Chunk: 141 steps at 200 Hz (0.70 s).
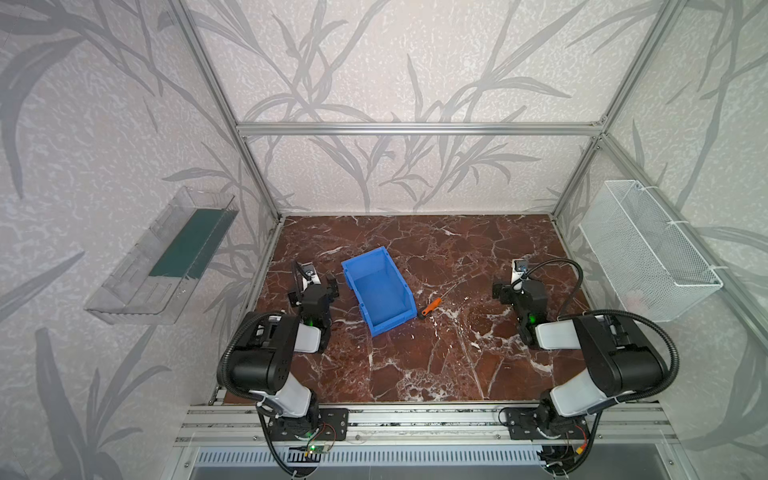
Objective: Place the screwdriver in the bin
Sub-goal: 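Raise both grippers from the rest pose toward the blue bin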
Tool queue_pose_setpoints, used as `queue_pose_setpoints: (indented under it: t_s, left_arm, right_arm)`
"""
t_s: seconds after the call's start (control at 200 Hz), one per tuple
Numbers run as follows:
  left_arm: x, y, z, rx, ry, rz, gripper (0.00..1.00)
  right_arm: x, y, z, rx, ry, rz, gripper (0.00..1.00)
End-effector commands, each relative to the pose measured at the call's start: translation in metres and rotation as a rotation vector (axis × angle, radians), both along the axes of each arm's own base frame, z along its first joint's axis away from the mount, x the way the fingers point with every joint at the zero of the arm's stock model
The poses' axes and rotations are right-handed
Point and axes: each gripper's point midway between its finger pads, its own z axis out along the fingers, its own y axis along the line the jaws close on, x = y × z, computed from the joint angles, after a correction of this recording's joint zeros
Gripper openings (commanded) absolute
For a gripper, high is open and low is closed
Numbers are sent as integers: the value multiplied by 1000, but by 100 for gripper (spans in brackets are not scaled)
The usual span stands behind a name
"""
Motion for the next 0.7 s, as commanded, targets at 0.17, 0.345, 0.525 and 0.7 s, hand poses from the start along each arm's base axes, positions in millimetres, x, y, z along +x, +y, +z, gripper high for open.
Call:
queue_pose_setpoints:
  t_s: [0.17, 0.345, 0.525, 0.7]
  left_arm:
    - [4, 1, 6, 8, -16, 2, 99]
    - [3, 2, 6, 9, -16, 5, 99]
    - [3, 1, 6, 8, -17, 3, 99]
    - [4, 2, 5, 7, -12, 3, 99]
  right_arm:
    - [2, 11, 1, -4, -7, 72, 99]
    - [2, 11, 2, -2, -7, 72, 99]
    - [2, 11, 2, -3, -7, 72, 99]
    - [2, 11, 1, -3, -5, 72, 99]
